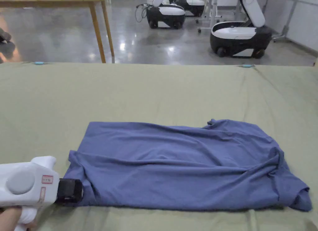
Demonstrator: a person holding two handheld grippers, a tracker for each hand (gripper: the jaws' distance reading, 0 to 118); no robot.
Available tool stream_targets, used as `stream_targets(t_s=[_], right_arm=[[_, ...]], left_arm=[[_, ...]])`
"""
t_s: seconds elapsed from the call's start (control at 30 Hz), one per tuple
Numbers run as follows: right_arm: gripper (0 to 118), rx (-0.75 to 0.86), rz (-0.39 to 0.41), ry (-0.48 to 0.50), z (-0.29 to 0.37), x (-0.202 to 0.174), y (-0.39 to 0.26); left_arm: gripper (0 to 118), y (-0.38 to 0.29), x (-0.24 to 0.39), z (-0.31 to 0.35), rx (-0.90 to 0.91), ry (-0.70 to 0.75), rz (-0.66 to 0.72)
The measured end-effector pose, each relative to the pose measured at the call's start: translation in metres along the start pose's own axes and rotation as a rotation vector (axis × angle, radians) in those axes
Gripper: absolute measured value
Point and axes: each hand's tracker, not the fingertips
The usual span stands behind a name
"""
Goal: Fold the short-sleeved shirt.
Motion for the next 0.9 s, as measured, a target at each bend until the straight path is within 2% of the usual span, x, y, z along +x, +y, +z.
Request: stream_targets(t_s=[0.03, 0.07, 0.13, 0.17, 0.2, 0.23, 0.27, 0.3, 0.33, 0.37, 0.53, 0.57, 0.6, 0.63, 0.67, 0.73, 0.8, 0.9], right_arm=[[1, -0.001, 0.002, 0.0, -0.001, 0.0, 0.0], [1, -0.001, 0.002, 0.005, -0.001, 0.0, 0.001], [1, 0.004, 0.004, 0.008, -0.007, 0.005, 0.005], [1, 0.01, 0.007, 0.005, -0.009, 0.005, 0.007], [1, 0.019, 0.009, 0.009, -0.011, 0.006, 0.01], [2, 0.025, 0.009, 0.015, -0.012, 0.003, 0.012], [20, 0.026, 0.012, 0.019, -0.014, 0.003, 0.016], [52, 0.025, 0.021, 0.033, -0.018, 0.002, 0.021], [92, 0.009, 0.032, 0.044, -0.025, 0.001, 0.025], [118, 0.004, 0.037, 0.048, -0.029, -0.004, 0.026], [117, -0.022, 0.031, 0.056, -0.048, -0.021, 0.04], [114, -0.039, 0.035, 0.048, -0.054, -0.023, 0.042], [103, -0.056, 0.039, 0.039, -0.058, -0.026, 0.043], [74, -0.055, 0.039, 0.044, -0.062, -0.023, 0.04], [18, -0.052, 0.037, 0.054, -0.062, -0.024, 0.039], [14, -0.037, 0.021, 0.078, -0.055, -0.029, 0.036], [13, -0.006, 0.072, 0.046, -0.043, -0.035, 0.033], [13, -0.001, 0.032, 0.075, -0.023, -0.029, 0.029]], left_arm=[[76, 0.001, 0.002, -0.002, -0.004, -0.013, 0.006], [68, -0.001, 0.005, -0.001, 0.004, -0.02, 0.006], [64, -0.004, 0.015, 0.003, 0.041, 0.07, -0.097], [49, -0.005, 0.018, 0.007, 0.049, 0.05, -0.123], [23, -0.006, 0.018, 0.011, 0.063, 0.057, -0.111], [12, -0.006, 0.017, 0.015, 0.075, 0.058, -0.102], [10, -0.005, 0.016, 0.017, 0.07, 0.038, -0.097], [8, -0.005, 0.015, 0.019, 0.077, 0.04, -0.098], [7, -0.008, 0.021, 0.026, 0.081, 0.029, -0.088], [7, -0.009, 0.023, 0.028, 0.079, 0.024, -0.078], [4, -0.008, 0.027, 0.031, 0.064, 0.017, -0.093], [4, -0.01, 0.028, 0.031, 0.062, 0.012, -0.09], [4, -0.006, 0.024, 0.028, 0.053, 0.011, -0.093], [4, -0.007, 0.024, 0.029, 0.052, 0.011, -0.093], [4, -0.007, 0.024, 0.03, 0.054, 0.012, -0.095], [3, -0.005, 0.021, 0.031, 0.052, 0.009, -0.094], [3, -0.005, 0.021, 0.035, 0.052, 0.012, -0.104], [3, -0.008, 0.018, 0.043, 0.048, -0.002, -0.097]])
